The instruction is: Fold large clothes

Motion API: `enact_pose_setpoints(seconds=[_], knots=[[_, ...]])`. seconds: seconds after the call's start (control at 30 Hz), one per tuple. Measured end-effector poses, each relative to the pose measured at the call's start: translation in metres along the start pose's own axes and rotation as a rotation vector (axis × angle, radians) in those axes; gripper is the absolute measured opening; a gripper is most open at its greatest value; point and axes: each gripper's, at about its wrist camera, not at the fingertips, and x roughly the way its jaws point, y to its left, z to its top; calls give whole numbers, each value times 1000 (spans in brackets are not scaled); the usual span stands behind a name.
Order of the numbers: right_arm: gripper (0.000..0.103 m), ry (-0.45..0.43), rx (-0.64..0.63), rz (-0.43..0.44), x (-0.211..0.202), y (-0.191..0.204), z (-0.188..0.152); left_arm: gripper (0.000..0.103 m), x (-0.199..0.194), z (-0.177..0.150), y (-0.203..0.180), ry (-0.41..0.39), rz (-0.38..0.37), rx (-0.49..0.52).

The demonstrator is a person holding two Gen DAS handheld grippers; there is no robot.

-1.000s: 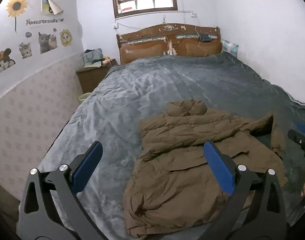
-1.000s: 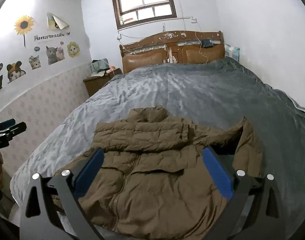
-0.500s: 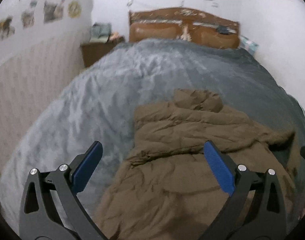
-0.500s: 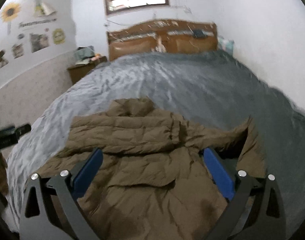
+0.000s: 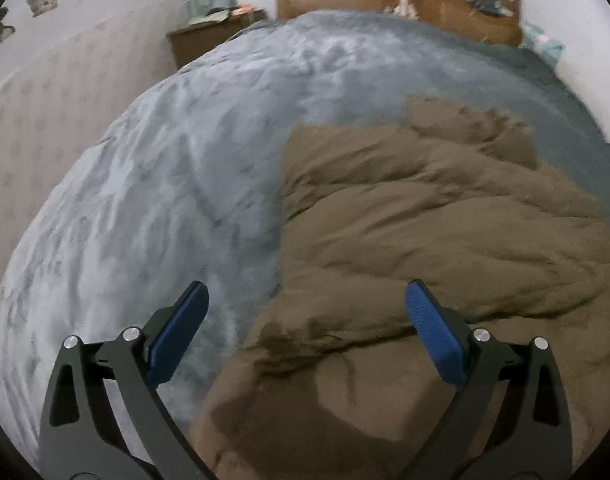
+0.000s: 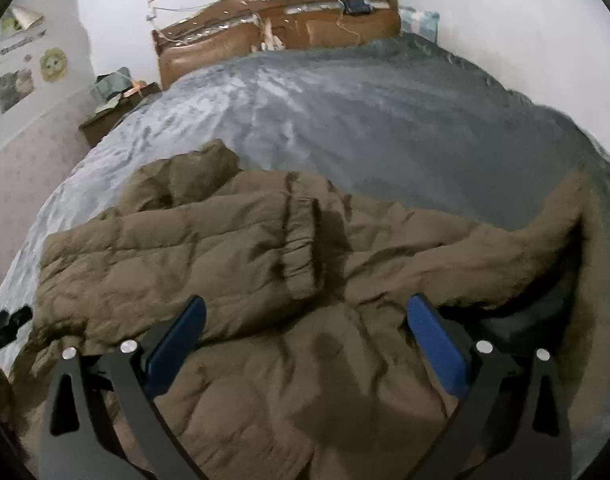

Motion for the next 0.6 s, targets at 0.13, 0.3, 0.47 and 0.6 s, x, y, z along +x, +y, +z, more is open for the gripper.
enact_pose_setpoints(seconds=[0.13, 0.3, 0.47, 0.6], knots=[[100, 28, 36, 3, 19, -9, 5, 98, 15, -1, 11, 24, 31, -46], [100, -34, 66, -144, -19, -48, 14, 97, -6, 4, 16, -4, 3, -99], [100, -38, 96, -346, -70, -92, -10, 97, -62, 16, -5, -112, -51, -91], [100, -4, 80, -435, -64, -111, -18, 97, -94, 17, -23, -167, -91, -82]])
